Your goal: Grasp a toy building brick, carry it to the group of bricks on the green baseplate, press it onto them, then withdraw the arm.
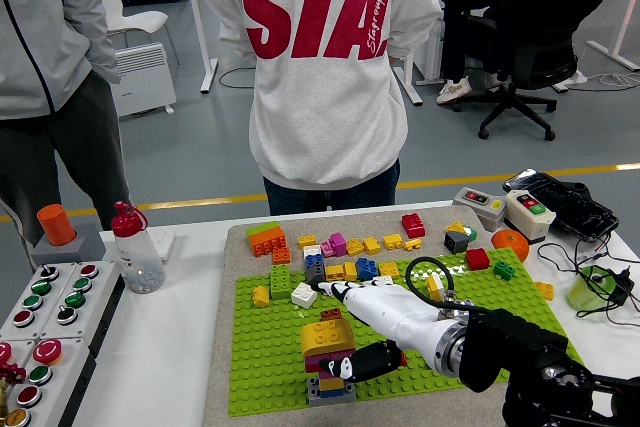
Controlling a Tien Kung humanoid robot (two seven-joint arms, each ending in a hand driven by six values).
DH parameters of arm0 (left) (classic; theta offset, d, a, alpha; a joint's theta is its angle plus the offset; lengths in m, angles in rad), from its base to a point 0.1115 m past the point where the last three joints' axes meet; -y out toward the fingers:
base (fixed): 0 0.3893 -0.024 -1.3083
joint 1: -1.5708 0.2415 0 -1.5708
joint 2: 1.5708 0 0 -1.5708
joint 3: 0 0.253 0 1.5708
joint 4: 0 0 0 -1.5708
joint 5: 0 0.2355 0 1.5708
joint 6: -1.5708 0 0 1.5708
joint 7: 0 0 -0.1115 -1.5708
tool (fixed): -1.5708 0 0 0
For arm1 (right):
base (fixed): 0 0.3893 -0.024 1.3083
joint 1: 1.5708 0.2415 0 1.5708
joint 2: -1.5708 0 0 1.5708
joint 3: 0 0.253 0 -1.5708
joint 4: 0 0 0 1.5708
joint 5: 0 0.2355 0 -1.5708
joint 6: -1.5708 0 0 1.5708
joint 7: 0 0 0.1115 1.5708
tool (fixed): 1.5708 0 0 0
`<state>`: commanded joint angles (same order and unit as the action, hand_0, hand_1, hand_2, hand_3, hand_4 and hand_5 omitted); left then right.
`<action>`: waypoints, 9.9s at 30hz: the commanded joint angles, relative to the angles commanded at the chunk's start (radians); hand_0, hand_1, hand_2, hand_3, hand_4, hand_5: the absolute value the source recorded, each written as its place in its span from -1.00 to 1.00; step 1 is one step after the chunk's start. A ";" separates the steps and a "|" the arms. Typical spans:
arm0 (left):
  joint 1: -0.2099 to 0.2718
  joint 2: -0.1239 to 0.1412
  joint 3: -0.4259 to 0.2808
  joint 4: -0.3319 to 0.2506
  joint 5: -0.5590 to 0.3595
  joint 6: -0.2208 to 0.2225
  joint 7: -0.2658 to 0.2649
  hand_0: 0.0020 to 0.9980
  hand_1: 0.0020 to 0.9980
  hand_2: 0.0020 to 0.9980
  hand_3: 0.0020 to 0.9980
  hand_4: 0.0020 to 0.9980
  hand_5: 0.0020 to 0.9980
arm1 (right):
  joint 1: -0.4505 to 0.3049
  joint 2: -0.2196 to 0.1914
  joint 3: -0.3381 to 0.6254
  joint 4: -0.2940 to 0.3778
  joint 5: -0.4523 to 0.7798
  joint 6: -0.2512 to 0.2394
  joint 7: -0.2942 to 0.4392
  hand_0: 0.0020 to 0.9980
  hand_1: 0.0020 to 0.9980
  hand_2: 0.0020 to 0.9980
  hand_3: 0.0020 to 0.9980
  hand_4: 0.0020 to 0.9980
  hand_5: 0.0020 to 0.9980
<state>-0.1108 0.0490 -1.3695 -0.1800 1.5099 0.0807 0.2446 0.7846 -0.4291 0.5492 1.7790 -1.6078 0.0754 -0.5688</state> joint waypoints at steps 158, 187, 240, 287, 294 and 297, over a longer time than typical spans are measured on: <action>-0.012 -0.001 0.000 0.000 0.005 0.000 0.001 0.31 0.38 0.35 0.14 -0.44 1.00 | -0.068 -0.026 -0.096 -0.161 -0.248 -0.295 0.555 0.22 0.21 0.18 0.11 -0.25 -0.39; -0.017 -0.001 -0.004 0.000 0.009 -0.003 0.003 0.30 0.38 0.35 0.15 -0.44 1.00 | -0.112 -0.025 -0.094 -0.154 -0.249 -0.291 0.535 0.13 0.20 0.18 0.10 -0.25 -0.40; -0.014 -0.001 -0.010 0.000 0.012 -0.006 0.003 0.31 0.38 0.35 0.15 -0.44 1.00 | -0.220 0.012 0.228 -0.126 0.091 -0.404 0.645 0.35 0.37 0.44 0.32 -0.21 -0.38; 0.025 -0.035 -0.004 0.000 0.032 -0.007 0.010 0.31 0.37 0.35 0.16 -0.44 1.00 | -0.678 0.195 1.054 -0.122 1.650 -0.166 0.639 0.66 0.60 0.64 0.59 0.06 0.26; 0.022 -0.039 -0.004 0.000 0.029 -0.006 0.009 0.31 0.37 0.35 0.16 -0.45 1.00 | -0.685 0.192 1.052 -0.118 1.675 -0.166 0.636 0.66 0.60 0.64 0.59 0.06 0.26; 0.021 -0.039 -0.004 0.000 0.027 -0.006 0.008 0.31 0.37 0.35 0.17 -0.45 1.00 | -0.687 0.192 1.051 -0.118 1.678 -0.165 0.635 0.66 0.60 0.64 0.59 0.06 0.26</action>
<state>-0.0902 0.0104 -1.3732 -0.1800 1.5370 0.0751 0.2521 0.0972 -0.2369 1.6006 1.6615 0.0707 -0.0897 0.0665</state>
